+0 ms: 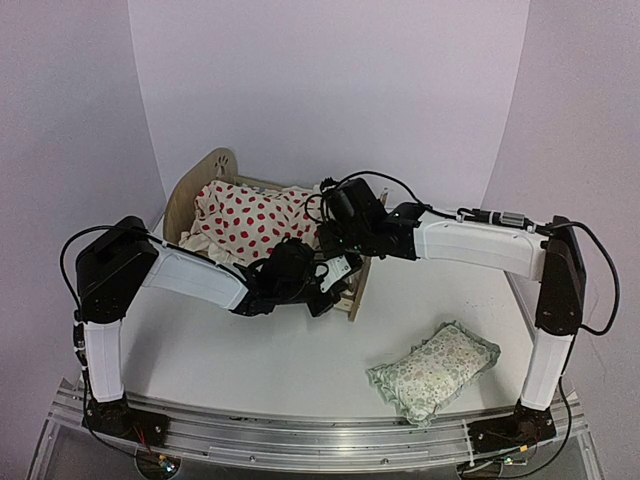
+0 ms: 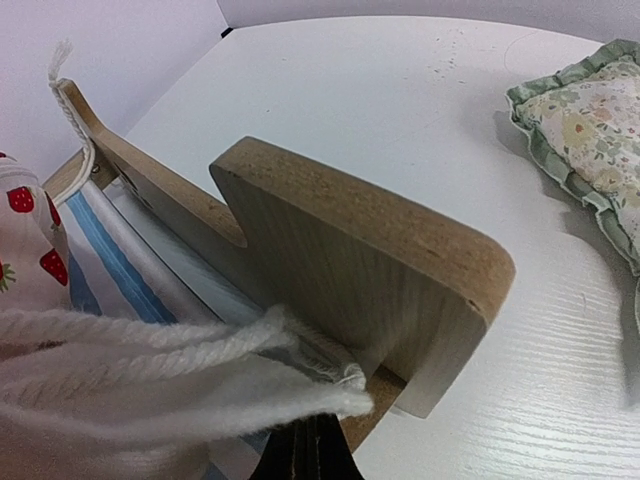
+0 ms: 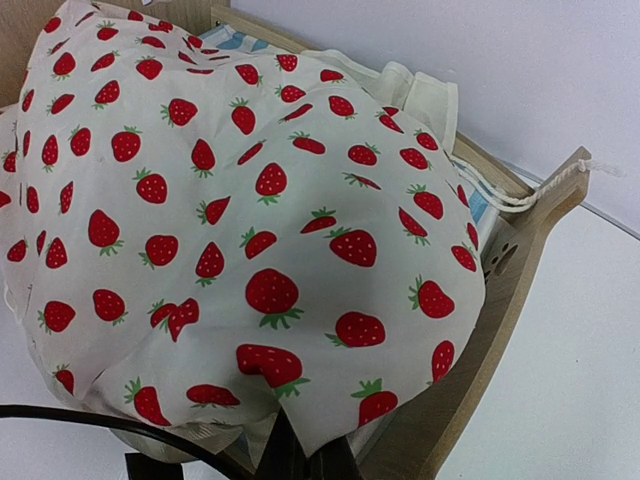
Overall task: Set up the pet bed
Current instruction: Cross the right ropes of the mattress at the bed frame base.
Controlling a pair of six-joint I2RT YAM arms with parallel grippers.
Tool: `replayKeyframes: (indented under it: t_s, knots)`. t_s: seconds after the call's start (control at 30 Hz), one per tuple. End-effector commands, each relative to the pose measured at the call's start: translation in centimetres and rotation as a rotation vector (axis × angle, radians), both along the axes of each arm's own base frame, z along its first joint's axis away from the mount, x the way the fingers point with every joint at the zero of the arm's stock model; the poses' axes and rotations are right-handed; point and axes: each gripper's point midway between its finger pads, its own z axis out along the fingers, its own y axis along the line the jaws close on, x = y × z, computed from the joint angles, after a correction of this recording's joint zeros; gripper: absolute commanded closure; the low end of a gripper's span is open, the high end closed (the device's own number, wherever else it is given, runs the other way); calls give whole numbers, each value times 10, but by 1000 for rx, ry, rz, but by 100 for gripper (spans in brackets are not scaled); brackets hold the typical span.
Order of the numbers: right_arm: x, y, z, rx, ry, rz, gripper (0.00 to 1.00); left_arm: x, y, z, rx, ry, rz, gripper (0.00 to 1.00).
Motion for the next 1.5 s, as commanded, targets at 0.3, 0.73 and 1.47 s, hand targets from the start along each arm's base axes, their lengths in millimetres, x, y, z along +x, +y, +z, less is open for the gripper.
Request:
replayKeyframes:
  t_s: [0.3, 0.73, 1.47]
  knots:
    - [2, 4, 18, 35, -28, -4, 100, 1, 2, 43, -55, -37, 9, 53]
    - [1, 3, 16, 36, -22, -5, 100, 14, -11, 19, -9, 18, 30, 60]
    - [23, -27, -22, -14, 23, -80, 100, 9, -2, -21, 140, 128, 46, 99]
